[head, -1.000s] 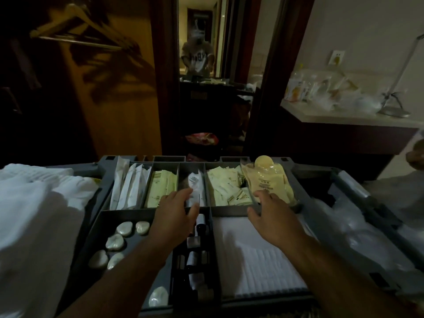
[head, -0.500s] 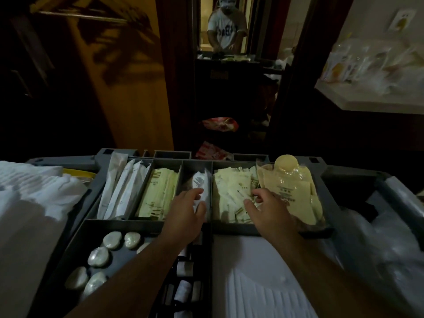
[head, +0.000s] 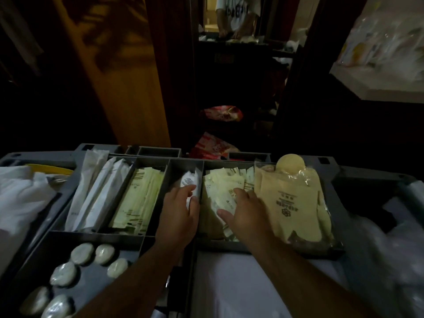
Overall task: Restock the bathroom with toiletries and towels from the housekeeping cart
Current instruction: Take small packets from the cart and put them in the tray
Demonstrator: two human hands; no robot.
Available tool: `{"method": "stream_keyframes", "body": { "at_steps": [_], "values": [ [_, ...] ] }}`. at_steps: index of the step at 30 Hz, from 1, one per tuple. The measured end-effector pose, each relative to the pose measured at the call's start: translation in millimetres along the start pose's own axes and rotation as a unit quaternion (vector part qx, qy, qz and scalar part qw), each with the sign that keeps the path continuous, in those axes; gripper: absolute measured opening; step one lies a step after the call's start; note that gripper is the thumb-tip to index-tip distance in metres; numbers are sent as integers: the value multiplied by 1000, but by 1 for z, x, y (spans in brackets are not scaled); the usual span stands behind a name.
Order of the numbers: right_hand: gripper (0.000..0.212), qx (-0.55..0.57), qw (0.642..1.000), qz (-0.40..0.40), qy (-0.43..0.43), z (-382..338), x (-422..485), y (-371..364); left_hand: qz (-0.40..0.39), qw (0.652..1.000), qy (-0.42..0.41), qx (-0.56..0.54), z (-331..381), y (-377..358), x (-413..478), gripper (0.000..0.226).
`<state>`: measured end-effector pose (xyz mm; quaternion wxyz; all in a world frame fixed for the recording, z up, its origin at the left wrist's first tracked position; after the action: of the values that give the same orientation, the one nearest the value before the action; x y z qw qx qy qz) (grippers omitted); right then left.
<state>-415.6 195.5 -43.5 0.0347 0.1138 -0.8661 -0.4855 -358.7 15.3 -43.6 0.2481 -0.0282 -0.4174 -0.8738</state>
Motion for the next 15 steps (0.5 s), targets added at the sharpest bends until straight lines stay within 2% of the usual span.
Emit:
{"method": "stream_keyframes", "body": {
  "at_steps": [4, 8, 10, 12, 13, 15],
  "values": [
    [71, 33, 999, 18, 9, -1, -4, -3, 1, 999, 41, 1, -6, 1, 2, 34],
    [74, 82, 997, 7, -14, 3, -2, -4, 1, 999, 42, 3, -5, 1, 3, 35],
    [59, 105, 994, -3, -12, 3, -3, -4, -3, 999, 50, 5, -6, 0, 3, 35],
    [19, 130, 991, 7, 15, 2, -5, 0, -6, 998, 55, 5, -6, -1, 3, 35],
    [8, 154, 987, 20, 28, 2, -7, 4, -8, 998, 55, 5, -5, -1, 4, 35],
    [20, 235, 971, 50, 21, 9, -10, 14, -15, 998, 57, 7, -5, -4, 6, 36]
  ]
}}
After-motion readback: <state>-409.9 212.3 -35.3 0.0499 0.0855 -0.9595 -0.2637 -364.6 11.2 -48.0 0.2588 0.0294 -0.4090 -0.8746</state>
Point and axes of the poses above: each hand's wrist, its own x-axis towards the middle knuckle, its own y-axis out of the back of the hand, z = x × y, the point moved 8 cm from there along x, towards the middle knuckle, and after that the axes turned 4 degrees about x, right-handed, at the moved point
